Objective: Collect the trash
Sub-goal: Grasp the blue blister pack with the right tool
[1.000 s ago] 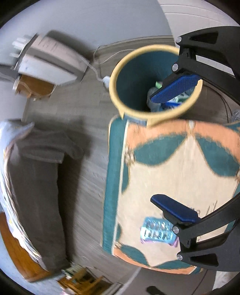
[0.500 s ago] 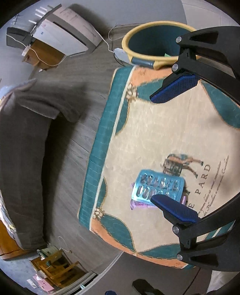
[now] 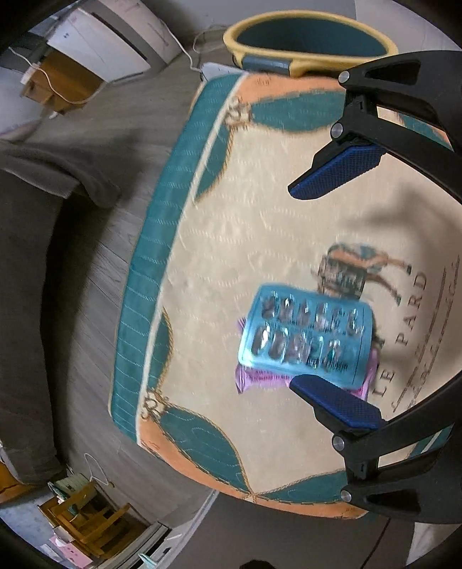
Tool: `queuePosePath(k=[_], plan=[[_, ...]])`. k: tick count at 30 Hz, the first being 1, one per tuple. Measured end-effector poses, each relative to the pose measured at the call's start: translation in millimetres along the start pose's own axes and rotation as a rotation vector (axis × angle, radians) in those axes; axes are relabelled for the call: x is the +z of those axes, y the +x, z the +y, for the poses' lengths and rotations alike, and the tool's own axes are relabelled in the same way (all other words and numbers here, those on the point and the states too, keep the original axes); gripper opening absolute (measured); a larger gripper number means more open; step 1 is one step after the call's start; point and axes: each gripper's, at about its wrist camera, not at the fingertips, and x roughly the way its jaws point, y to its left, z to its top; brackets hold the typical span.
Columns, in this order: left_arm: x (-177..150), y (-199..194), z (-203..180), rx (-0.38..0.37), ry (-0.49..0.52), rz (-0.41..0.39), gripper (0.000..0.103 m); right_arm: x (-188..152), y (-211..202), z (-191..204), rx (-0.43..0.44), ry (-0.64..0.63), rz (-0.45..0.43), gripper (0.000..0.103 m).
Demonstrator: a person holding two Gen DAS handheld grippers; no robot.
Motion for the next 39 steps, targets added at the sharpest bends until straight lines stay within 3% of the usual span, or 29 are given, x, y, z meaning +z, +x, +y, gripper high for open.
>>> queuePosePath(k=[8, 13, 16, 19, 20, 21, 25, 28, 31, 32, 33, 34, 39], plan=[[1, 2, 0, -0.014, -0.006, 0.012, 0.095, -3, 20, 12, 0.119, 0.029, 0.074, 0.064], [0, 2, -5, -0.015, 0.005, 0.017, 0.095, -10, 30, 14, 0.184, 0.057, 0.140, 0.063], [-1, 4, -9, -0.015, 0.016, 0.022, 0.095, -14, 35, 14, 0.161, 0.045, 0.161, 0.063], [-1, 5, -12, -0.014, 0.026, 0.027, 0.095, -16, 34, 10, 0.198, 0.067, 0.163, 0.055], [-1, 5, -13, -0.014, 0.029, 0.029, 0.095, -17, 32, 10, 0.209, 0.061, 0.159, 0.038], [-1, 6, -15, -0.011, 0.035, 0.033, 0.095, -17, 29, 12, 0.202, 0.038, 0.154, 0.008], [-3, 10, -18, 0.000, 0.050, 0.049, 0.095, -25, 26, -1, 0.154, 0.025, 0.176, 0.008], [-3, 10, -18, 0.000, 0.048, 0.052, 0.095, -28, 25, -15, 0.027, -0.002, 0.177, 0.008], [-2, 10, -19, -0.003, 0.048, 0.047, 0.095, -28, 23, -30, 0.105, 0.104, 0.164, 0.013], [-1, 10, -20, -0.002, 0.049, 0.046, 0.095, -28, 22, -30, 0.124, 0.111, 0.157, 0.024], [-1, 10, -20, 0.000, 0.051, 0.045, 0.095, -27, 20, -26, 0.136, 0.109, 0.148, 0.043], [-1, 10, -20, 0.001, 0.051, 0.044, 0.095, -27, 19, -24, 0.145, 0.108, 0.144, 0.052], [-3, 9, -18, 0.005, 0.047, 0.046, 0.095, -26, 25, 4, 0.148, 0.069, 0.159, 0.060]])
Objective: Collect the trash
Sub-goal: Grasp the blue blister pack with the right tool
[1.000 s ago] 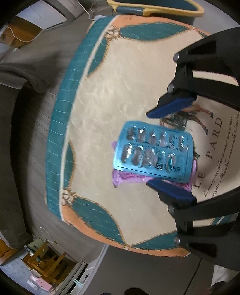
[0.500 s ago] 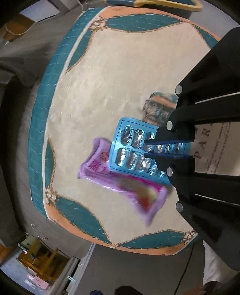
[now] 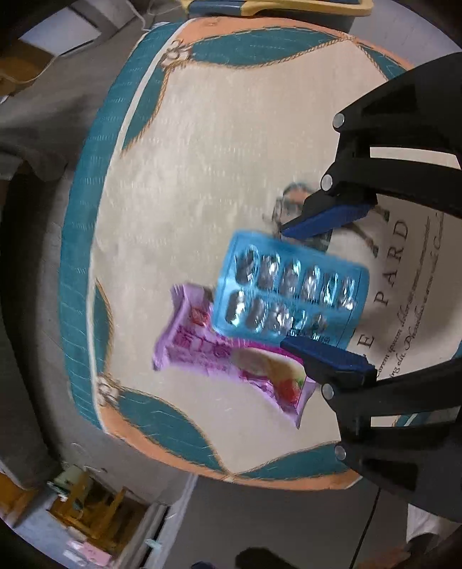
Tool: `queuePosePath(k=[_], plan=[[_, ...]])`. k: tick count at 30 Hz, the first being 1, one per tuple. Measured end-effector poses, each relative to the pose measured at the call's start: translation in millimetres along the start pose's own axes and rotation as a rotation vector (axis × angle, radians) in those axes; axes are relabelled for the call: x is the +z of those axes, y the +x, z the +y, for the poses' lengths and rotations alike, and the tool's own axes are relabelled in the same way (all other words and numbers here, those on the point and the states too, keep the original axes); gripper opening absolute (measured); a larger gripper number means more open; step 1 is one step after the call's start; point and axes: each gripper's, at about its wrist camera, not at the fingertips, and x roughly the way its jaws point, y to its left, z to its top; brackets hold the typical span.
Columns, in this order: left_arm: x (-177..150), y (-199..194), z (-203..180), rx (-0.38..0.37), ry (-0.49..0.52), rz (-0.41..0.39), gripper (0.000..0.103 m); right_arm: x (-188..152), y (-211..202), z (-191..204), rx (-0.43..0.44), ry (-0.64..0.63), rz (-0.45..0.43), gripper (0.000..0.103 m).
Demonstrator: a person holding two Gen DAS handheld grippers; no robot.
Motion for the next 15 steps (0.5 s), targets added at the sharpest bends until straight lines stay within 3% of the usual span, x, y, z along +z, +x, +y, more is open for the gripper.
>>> queuePosePath(k=[5, 9, 13, 15], plan=[[-1, 5, 5, 0.007, -0.010, 0.019, 0.095, -2, 15, 13, -0.002, 0.033, 0.013, 0.075], [-2, 8, 9, 0.011, -0.020, 0.034, 0.095, -1, 22, 17, -0.018, -0.001, 0.016, 0.075], [-4, 10, 9, 0.008, -0.026, 0.040, 0.095, -5, 22, 25, -0.056, -0.048, 0.010, 0.063], [-6, 13, 7, 0.006, -0.024, 0.053, 0.095, -7, 17, 20, -0.044, -0.029, 0.004, 0.047]])
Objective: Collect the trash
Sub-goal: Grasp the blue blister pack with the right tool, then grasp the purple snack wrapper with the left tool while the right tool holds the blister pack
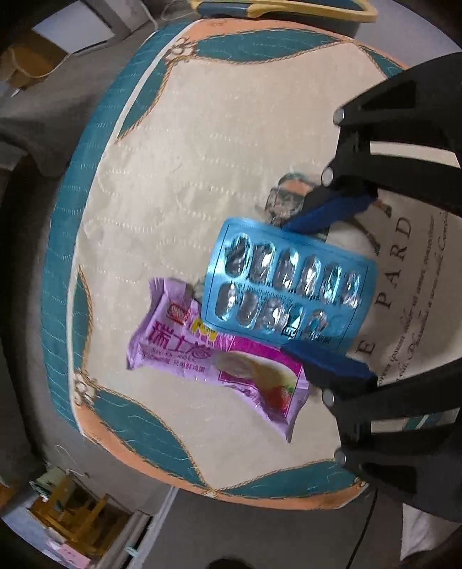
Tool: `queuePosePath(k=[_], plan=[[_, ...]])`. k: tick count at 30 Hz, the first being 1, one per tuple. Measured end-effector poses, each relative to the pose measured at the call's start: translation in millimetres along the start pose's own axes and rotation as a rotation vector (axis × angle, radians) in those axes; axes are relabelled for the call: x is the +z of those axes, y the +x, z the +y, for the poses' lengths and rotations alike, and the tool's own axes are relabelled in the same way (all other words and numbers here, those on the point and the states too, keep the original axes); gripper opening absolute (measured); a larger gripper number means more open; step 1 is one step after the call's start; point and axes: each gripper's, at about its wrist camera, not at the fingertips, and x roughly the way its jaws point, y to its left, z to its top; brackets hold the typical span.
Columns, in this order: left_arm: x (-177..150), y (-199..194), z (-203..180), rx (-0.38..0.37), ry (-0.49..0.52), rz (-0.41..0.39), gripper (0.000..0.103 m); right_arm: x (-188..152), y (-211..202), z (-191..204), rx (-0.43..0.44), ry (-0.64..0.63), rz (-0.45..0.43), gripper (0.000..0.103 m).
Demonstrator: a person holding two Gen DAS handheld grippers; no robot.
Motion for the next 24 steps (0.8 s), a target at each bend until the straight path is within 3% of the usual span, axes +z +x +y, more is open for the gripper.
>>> queuePosePath(k=[5, 6, 9, 12, 16, 19, 24], plan=[[-5, 23, -14, 0.012, 0.044, 0.060, 0.095, -4, -10, -29, 0.043, 0.056, -0.008, 0.034], [-6, 26, -16, 0.012, 0.047, 0.072, 0.095, -5, -13, -33, 0.057, 0.066, -0.017, 0.025], [-4, 28, -23, 0.008, 0.057, 0.074, 0.095, -1, -27, -40, 0.115, 0.084, -0.054, 0.012], [-1, 27, -30, -0.023, 0.051, 0.058, 0.095, 0, -39, -46, 0.178, 0.088, -0.074, 0.008], [-4, 35, -46, -0.065, 0.077, 0.078, 0.094, 0, -49, -51, 0.181, 0.077, -0.088, 0.006], [-10, 44, -64, -0.086, 0.127, 0.102, 0.085, 7, -62, -64, 0.099, 0.038, -0.110, 0.006], [-18, 59, -83, -0.090, 0.179, 0.130, 0.076, 5, -69, -65, -0.115, -0.066, -0.117, 0.006]])
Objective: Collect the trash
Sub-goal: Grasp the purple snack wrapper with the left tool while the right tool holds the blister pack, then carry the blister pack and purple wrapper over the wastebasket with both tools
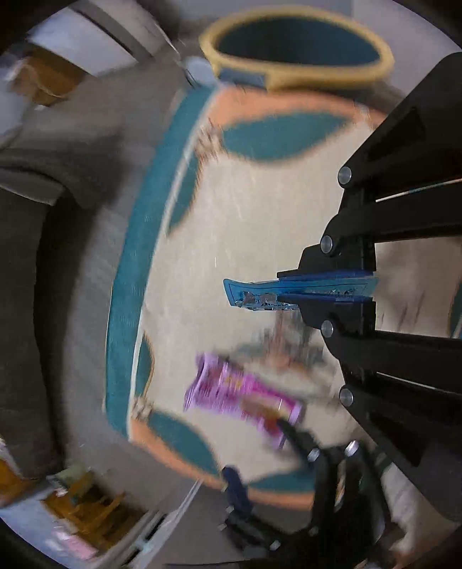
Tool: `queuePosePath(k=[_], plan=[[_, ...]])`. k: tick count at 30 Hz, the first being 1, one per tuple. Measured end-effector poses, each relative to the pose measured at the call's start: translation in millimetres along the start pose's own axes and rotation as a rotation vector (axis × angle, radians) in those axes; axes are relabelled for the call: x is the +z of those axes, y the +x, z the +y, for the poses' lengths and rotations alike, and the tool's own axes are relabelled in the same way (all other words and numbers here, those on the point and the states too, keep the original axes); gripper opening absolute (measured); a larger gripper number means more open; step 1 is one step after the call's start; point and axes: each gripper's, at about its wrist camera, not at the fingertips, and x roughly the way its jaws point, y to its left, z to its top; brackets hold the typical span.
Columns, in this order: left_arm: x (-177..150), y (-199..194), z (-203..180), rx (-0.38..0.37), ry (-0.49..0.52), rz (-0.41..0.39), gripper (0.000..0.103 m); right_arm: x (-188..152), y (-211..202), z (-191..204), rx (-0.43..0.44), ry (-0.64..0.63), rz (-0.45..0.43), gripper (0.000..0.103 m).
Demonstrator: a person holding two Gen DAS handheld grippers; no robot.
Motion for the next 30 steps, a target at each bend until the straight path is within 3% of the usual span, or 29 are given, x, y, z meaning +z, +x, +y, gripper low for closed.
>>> queuePosePath(k=[4, 13, 19, 23, 30], plan=[[4, 11, -5, -0.012, -0.007, 0.008, 0.064, -5, 7, -20, 0.036, 0.051, 0.018, 0.006], [11, 34, -20, -0.022, 0.006, 0.034, 0.041, -5, 13, -24, 0.079, 0.048, 0.034, 0.012], [18, 40, -22, -0.029, -0.005, 0.027, 0.037, -9, 24, -21, 0.094, 0.015, 0.078, 0.016], [21, 39, -22, -0.048, -0.002, 0.018, 0.014, -7, 18, -25, 0.112, 0.030, 0.055, 0.012], [38, 17, -38, -0.067, 0.015, -0.067, 0.012, -10, -9, -51, 0.101, 0.068, -0.006, 0.011]])
